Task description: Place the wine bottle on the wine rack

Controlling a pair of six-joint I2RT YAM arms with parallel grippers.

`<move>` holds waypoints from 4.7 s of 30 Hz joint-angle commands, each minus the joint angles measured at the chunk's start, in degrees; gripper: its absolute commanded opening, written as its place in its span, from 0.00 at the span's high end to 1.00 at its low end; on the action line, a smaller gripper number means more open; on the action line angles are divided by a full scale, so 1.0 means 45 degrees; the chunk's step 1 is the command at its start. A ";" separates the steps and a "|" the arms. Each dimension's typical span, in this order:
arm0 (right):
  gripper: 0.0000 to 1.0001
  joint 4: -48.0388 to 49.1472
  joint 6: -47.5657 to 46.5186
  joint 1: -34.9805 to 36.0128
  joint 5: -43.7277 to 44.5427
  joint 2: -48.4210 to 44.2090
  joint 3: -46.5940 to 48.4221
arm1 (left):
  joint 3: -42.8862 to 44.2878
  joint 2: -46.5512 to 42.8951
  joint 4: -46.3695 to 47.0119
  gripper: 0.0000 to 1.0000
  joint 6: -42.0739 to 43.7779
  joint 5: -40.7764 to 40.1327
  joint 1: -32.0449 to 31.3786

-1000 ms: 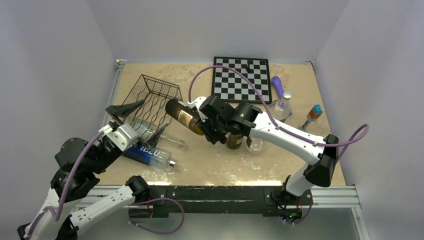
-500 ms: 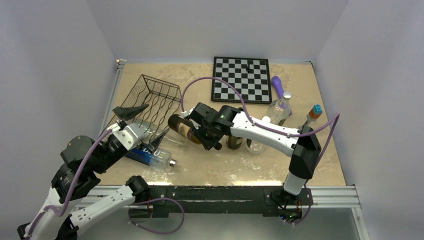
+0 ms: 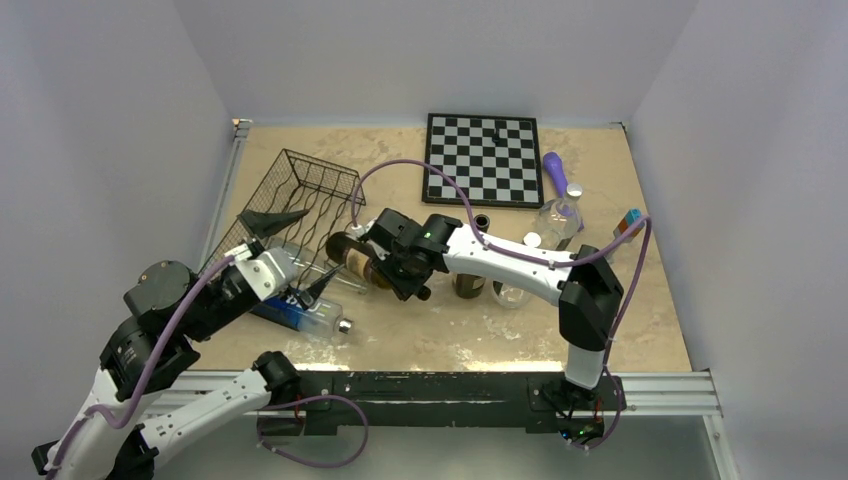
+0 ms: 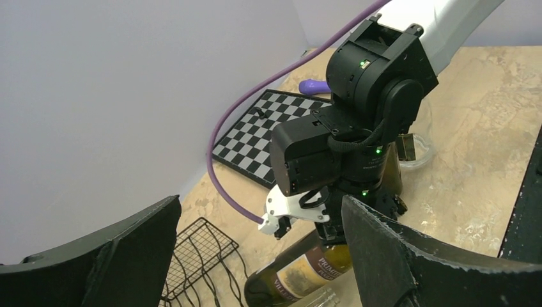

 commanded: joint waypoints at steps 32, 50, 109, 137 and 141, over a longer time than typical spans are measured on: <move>1.00 0.9288 -0.2582 -0.0058 0.2024 0.2318 0.0505 | 0.0669 0.0404 -0.0761 0.01 -0.0518 0.0544 -0.0015; 1.00 0.9527 -0.3161 -0.0610 0.0938 0.4281 0.2819 | 0.0805 0.0350 -0.1217 0.01 -0.0712 0.0090 -0.0015; 0.21 0.5089 -0.2937 0.0523 0.3843 0.0443 0.3020 | 0.1269 -0.0294 -0.0576 0.01 -0.2309 0.1915 -0.0015; 0.22 -0.1572 -0.0025 -0.2607 0.3145 -0.5703 0.0378 | -0.2197 0.0177 0.3004 0.01 -0.3873 0.2584 -0.0019; 0.30 -0.1614 0.0438 -0.2805 0.2769 -0.5471 0.0071 | -0.2656 0.0209 0.3433 0.01 -0.4223 0.2396 -0.0015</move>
